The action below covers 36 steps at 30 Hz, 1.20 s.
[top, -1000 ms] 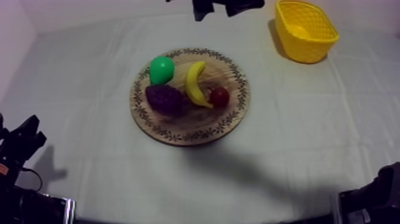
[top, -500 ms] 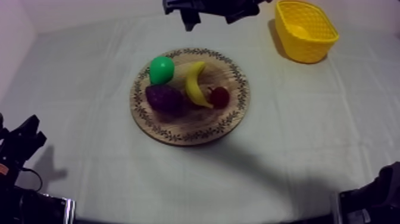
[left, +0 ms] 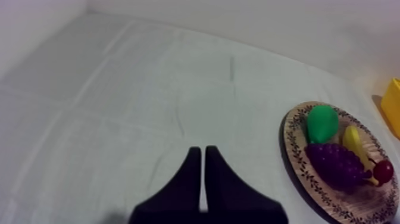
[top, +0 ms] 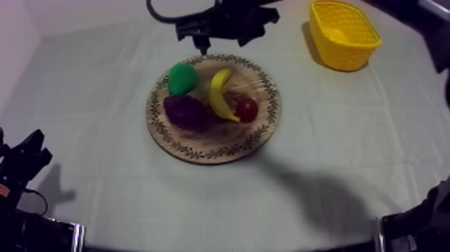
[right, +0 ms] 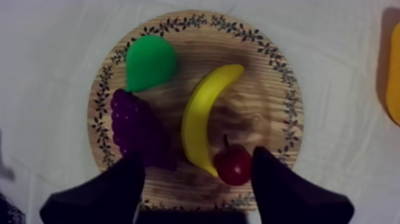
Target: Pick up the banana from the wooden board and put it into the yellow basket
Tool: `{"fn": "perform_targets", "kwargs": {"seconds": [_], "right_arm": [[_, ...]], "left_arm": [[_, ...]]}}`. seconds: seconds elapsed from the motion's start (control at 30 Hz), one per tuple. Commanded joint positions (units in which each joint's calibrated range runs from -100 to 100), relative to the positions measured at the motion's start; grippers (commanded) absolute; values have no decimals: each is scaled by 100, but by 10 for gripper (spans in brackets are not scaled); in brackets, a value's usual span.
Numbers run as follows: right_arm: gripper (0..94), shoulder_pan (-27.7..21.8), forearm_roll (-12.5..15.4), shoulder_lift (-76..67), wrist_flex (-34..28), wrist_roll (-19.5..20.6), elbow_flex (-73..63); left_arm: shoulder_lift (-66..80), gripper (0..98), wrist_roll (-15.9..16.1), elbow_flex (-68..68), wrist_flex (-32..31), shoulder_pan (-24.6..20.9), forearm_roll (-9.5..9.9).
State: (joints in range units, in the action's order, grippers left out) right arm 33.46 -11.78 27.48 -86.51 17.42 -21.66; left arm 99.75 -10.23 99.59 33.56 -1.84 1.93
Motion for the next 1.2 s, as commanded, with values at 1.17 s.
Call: {"fn": "perform_targets", "kwargs": {"seconds": [1.17], "right_arm": [[503, -195, 156, 2762, 423, -115, -1278]], "left_arm": [[0, 0, 0, -4, -1, -1, 0]]}}
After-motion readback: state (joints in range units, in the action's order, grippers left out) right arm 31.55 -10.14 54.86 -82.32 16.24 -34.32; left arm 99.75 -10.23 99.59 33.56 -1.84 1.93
